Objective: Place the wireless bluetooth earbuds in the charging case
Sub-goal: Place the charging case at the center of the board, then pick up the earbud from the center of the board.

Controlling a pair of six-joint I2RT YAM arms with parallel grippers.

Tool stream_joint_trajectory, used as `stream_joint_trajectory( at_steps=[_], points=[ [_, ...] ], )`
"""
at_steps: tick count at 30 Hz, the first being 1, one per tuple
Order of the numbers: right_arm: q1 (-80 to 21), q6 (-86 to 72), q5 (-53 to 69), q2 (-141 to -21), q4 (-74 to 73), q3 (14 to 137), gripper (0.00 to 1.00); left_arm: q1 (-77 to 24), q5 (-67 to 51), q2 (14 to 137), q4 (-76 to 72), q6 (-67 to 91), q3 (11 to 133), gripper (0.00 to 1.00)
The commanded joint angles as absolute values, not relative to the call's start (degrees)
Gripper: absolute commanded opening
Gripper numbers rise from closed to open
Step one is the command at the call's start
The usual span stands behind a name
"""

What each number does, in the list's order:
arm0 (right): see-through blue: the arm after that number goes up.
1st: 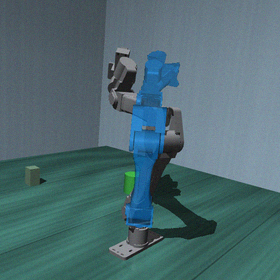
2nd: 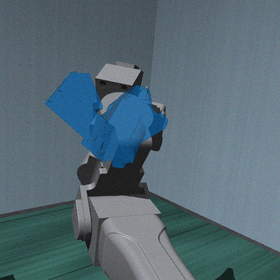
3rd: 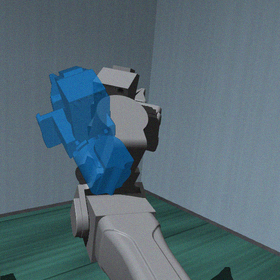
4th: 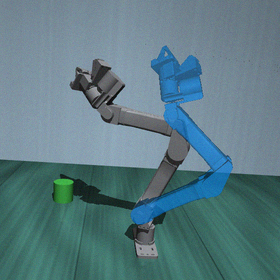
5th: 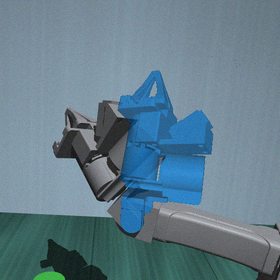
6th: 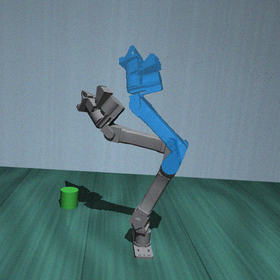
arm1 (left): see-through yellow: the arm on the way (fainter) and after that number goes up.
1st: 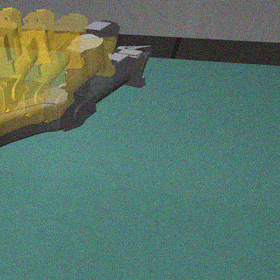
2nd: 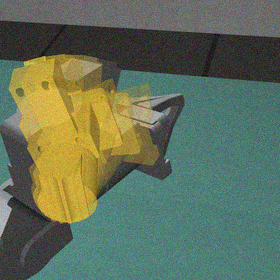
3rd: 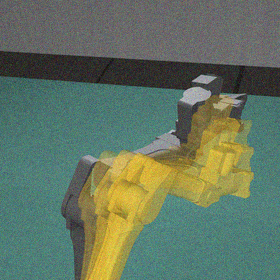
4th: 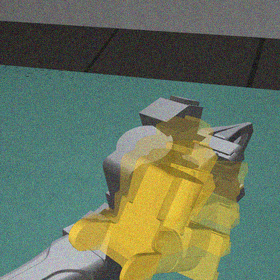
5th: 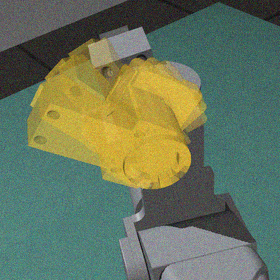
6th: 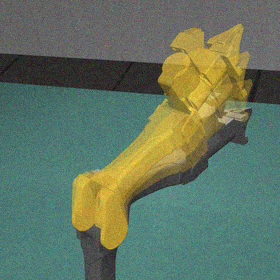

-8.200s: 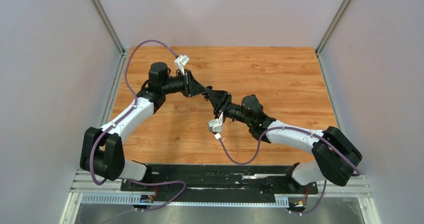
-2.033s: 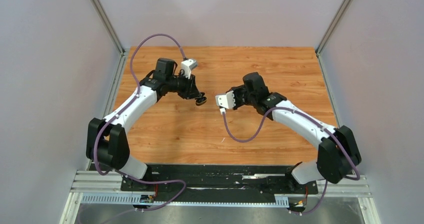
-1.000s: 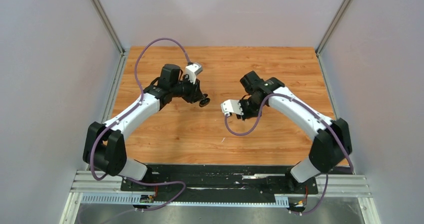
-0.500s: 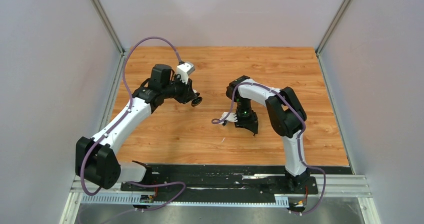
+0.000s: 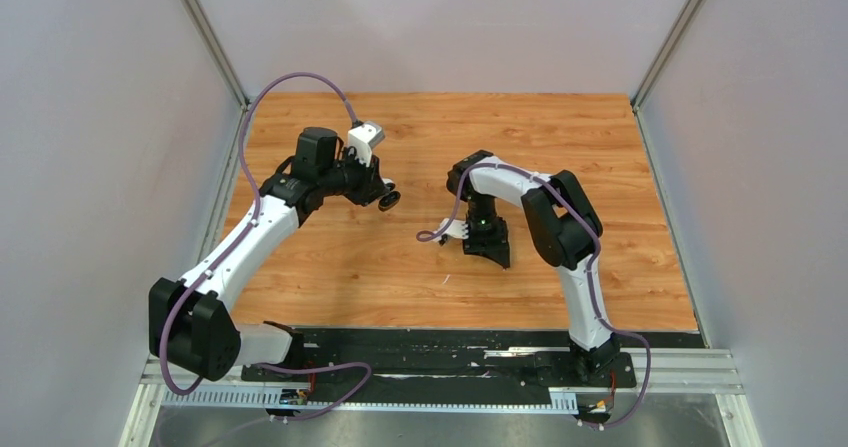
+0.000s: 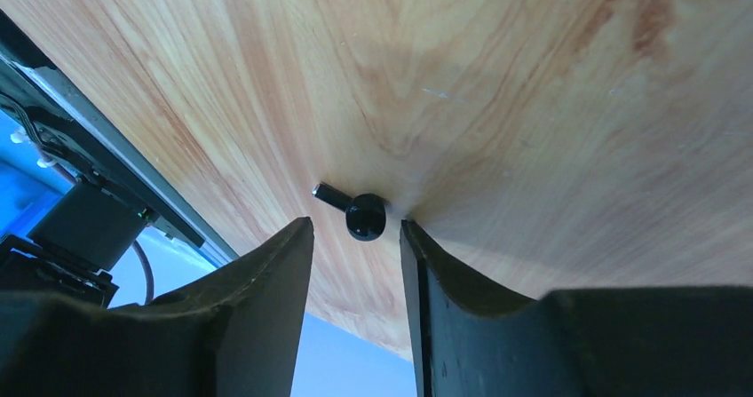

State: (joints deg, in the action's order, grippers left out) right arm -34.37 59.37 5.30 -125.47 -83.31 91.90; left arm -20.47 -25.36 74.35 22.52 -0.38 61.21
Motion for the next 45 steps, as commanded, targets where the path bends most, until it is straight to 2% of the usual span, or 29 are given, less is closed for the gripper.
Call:
stream_joint_trajectory(
  at_steps=[1, 10, 11, 13, 15, 17, 19, 20, 21, 23, 24, 29, 35, 45],
  points=[
    [-34.63, 57.87, 7.23, -122.16, -81.31, 94.75, 0.46, -20.12, -26.70, 73.84, 21.05, -0.40, 61.60, 0.00],
    [-30.56, 55.54, 11.32, -110.15, -79.21, 101.54, 0.49, -20.05, -26.59, 74.52, 22.88, -1.50, 63.50, 0.00],
    [-29.47, 54.21, 12.35, -107.33, -75.87, 101.45, 0.49, -20.04, -26.39, 74.24, 22.96, -1.63, 63.61, 0.00],
    [-25.60, 46.89, 14.64, -98.21, -60.20, 97.39, 0.51, -20.08, -25.90, 73.86, 22.98, -1.90, 63.83, 0.00],
    [-18.33, 36.56, 23.29, -84.61, -43.47, 86.22, 0.67, -20.10, -25.78, 73.75, 23.02, -1.93, 63.89, 0.00],
    [-12.31, 29.37, 30.59, -74.99, -28.85, 73.96, 0.97, -20.12, -25.90, 73.93, 23.29, -1.87, 64.03, 0.00],
    [-10.70, 27.45, 34.43, -69.81, -18.57, 63.50, 1.00, -20.05, -26.07, 74.04, 23.38, -1.77, 64.04, 0.00],
    [-10.65, 28.43, 36.98, -69.07, -17.93, 61.32, 1.00, -20.09, -26.16, 74.07, 23.42, -1.76, 64.07, 0.00],
    [-10.80, 30.21, 39.91, -69.54, -20.04, 60.84, 1.00, -20.10, -26.21, 74.13, 23.59, -1.71, 64.22, 0.00],
    [-11.42, 33.83, 44.48, -72.70, -26.67, 62.31, 0.85, -20.10, -26.22, 74.25, 24.11, -2.01, 64.59, 0.00],
    [-11.85, 35.98, 45.15, -75.14, -32.09, 63.63, 0.73, -20.11, -26.20, 74.20, 24.31, -2.15, 64.68, 0.00],
    [-12.25, 42.40, 42.07, -87.82, -46.07, 69.06, 0.48, -20.08, -26.09, 74.11, 25.02, -2.90, 65.04, 0.00],
    [-12.89, 51.96, 36.34, -93.02, -50.30, 66.85, 0.49, -20.09, -26.39, 73.83, 24.53, -3.23, 64.50, 0.00],
    [-17.87, 57.10, 30.97, -96.84, -51.12, 62.57, 0.47, -20.04, -27.21, 73.29, 24.25, -3.22, 63.72, 0.00]
  ],
)
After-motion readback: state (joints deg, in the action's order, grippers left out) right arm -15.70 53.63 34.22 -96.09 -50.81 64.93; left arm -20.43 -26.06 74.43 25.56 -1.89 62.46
